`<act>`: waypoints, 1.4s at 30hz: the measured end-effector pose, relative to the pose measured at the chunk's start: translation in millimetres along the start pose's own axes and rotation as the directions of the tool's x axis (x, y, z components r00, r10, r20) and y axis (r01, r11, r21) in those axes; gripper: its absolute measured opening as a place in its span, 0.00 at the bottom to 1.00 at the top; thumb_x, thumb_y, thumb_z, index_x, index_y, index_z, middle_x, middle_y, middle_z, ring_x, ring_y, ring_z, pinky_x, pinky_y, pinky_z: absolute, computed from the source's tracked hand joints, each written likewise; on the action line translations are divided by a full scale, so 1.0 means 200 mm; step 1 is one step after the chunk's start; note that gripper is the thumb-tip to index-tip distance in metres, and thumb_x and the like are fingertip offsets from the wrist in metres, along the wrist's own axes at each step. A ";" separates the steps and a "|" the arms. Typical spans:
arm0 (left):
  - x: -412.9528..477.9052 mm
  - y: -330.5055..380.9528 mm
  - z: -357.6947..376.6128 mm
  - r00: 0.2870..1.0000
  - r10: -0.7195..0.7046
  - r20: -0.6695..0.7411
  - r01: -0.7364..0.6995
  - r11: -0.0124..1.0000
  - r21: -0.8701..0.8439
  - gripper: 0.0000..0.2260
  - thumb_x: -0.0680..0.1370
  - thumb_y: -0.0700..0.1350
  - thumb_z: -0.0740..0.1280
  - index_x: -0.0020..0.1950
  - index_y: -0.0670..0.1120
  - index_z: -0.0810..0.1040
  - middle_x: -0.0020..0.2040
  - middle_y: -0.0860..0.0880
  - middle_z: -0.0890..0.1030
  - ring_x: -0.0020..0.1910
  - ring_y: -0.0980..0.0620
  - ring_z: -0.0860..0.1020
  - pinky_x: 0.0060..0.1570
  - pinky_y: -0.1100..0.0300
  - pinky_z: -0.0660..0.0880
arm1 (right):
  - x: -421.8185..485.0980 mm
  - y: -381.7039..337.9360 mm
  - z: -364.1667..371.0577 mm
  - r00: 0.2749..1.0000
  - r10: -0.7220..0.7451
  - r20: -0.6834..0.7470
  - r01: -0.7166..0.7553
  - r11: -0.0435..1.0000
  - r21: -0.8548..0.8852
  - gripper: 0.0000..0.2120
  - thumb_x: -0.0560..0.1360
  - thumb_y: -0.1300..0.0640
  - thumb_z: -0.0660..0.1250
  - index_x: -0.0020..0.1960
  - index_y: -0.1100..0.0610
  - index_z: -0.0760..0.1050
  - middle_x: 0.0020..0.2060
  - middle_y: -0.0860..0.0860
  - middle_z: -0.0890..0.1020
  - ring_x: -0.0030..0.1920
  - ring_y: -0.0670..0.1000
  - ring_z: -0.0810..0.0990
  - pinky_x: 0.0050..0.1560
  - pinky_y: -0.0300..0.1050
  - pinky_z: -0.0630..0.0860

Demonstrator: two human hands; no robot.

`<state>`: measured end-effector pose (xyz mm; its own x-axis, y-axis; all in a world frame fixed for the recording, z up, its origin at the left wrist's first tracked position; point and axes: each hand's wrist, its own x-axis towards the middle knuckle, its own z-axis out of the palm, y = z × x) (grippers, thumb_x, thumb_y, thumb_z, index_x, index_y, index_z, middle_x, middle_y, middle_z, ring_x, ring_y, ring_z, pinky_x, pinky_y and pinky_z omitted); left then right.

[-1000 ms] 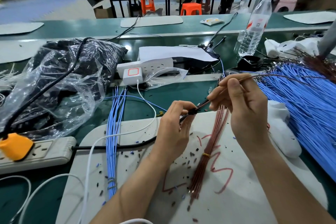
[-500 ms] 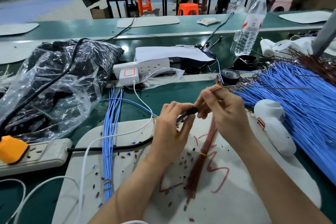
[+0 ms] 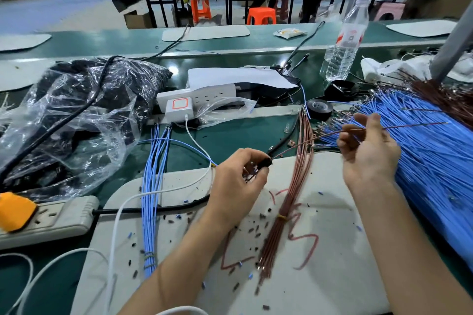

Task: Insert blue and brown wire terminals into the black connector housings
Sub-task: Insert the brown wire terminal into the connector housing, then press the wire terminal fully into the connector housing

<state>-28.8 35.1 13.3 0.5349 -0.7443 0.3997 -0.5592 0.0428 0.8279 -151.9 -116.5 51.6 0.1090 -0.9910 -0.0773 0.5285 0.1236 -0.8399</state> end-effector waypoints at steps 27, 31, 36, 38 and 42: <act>0.00 0.00 -0.01 0.997 0.071 -0.009 -0.071 0.997 0.020 0.08 0.74 0.33 0.69 0.49 0.44 0.81 0.44 0.51 0.81 0.39 0.59 0.75 0.42 0.71 0.69 | -0.17 0.15 0.09 0.765 -0.005 0.644 0.330 0.862 -0.384 0.22 0.74 0.41 0.57 0.41 0.56 0.82 0.22 0.48 0.69 0.23 0.44 0.67 0.26 0.34 0.64; 0.01 0.00 -0.02 0.995 0.039 -0.096 -0.041 0.999 -0.019 0.09 0.74 0.33 0.69 0.50 0.45 0.79 0.43 0.52 0.81 0.37 0.57 0.75 0.41 0.65 0.73 | -0.16 0.13 0.08 0.731 0.009 0.682 0.330 0.871 -0.365 0.13 0.75 0.50 0.64 0.42 0.58 0.81 0.21 0.49 0.70 0.22 0.46 0.66 0.24 0.35 0.64; 0.00 0.01 -0.02 0.996 0.065 -0.066 -0.066 0.998 -0.014 0.09 0.74 0.34 0.69 0.50 0.47 0.79 0.44 0.51 0.81 0.38 0.58 0.76 0.42 0.66 0.73 | -0.16 0.15 0.07 0.758 0.071 0.648 0.246 0.889 -0.385 0.13 0.70 0.50 0.69 0.39 0.60 0.77 0.23 0.50 0.75 0.22 0.48 0.72 0.25 0.38 0.69; 0.00 0.01 -0.01 0.996 0.075 -0.054 -0.077 0.997 -0.023 0.08 0.74 0.36 0.68 0.50 0.46 0.79 0.44 0.51 0.81 0.39 0.59 0.76 0.42 0.67 0.72 | -0.16 0.16 0.07 0.783 0.095 0.615 0.218 0.884 -0.413 0.12 0.71 0.51 0.69 0.39 0.60 0.76 0.24 0.50 0.76 0.22 0.48 0.72 0.25 0.38 0.69; 0.00 0.01 -0.01 0.998 0.062 -0.012 -0.063 0.997 -0.053 0.07 0.74 0.39 0.67 0.50 0.47 0.80 0.45 0.51 0.81 0.41 0.55 0.77 0.43 0.65 0.72 | -0.15 0.16 0.08 0.836 0.155 0.526 0.021 0.949 -0.313 0.04 0.74 0.63 0.69 0.40 0.61 0.78 0.26 0.50 0.76 0.23 0.47 0.72 0.25 0.37 0.69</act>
<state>-28.1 36.4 15.1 0.5063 -0.7324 0.4552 -0.5572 0.1252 0.8209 -124.6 -82.6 35.2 0.6160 -0.7828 0.0875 0.2402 0.0809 -0.9674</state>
